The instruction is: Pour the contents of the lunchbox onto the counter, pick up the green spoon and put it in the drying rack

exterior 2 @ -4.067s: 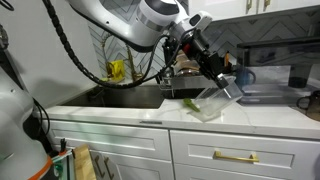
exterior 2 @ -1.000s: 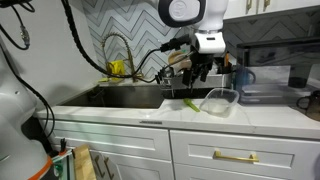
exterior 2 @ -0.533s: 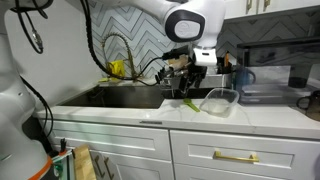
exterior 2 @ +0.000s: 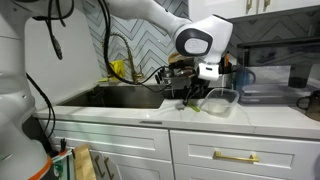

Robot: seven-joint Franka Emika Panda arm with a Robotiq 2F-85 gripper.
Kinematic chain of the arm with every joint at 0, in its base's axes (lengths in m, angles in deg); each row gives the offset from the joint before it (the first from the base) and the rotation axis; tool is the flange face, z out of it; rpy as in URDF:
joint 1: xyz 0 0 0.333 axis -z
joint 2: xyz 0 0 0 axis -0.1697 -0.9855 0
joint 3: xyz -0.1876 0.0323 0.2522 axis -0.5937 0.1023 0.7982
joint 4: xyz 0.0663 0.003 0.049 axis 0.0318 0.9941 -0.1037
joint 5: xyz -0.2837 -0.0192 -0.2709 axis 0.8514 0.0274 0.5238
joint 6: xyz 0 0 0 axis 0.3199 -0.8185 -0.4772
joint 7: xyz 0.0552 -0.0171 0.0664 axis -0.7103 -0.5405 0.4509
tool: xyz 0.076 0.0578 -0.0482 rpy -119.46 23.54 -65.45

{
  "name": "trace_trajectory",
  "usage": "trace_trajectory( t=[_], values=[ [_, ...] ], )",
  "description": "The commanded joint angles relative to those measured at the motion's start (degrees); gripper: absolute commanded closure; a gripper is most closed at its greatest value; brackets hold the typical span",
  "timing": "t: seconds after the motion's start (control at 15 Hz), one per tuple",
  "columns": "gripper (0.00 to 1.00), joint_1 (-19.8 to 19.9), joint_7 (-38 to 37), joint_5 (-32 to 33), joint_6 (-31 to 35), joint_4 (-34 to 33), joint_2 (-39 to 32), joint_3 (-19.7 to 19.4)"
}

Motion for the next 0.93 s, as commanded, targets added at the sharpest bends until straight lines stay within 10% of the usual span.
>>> trace_trajectory(
  t=[0.0,0.07,0.87],
  values=[
    [0.03,0.5,-0.5,-2.1,-4.1,-3.9,-3.4,0.4],
    [0.26,0.5,-0.5,-2.2,-4.7,-4.5,-3.9,0.3],
    [1.00,0.5,-2.4,-1.5,-7.7,-9.8,-8.6,0.3]
  ],
)
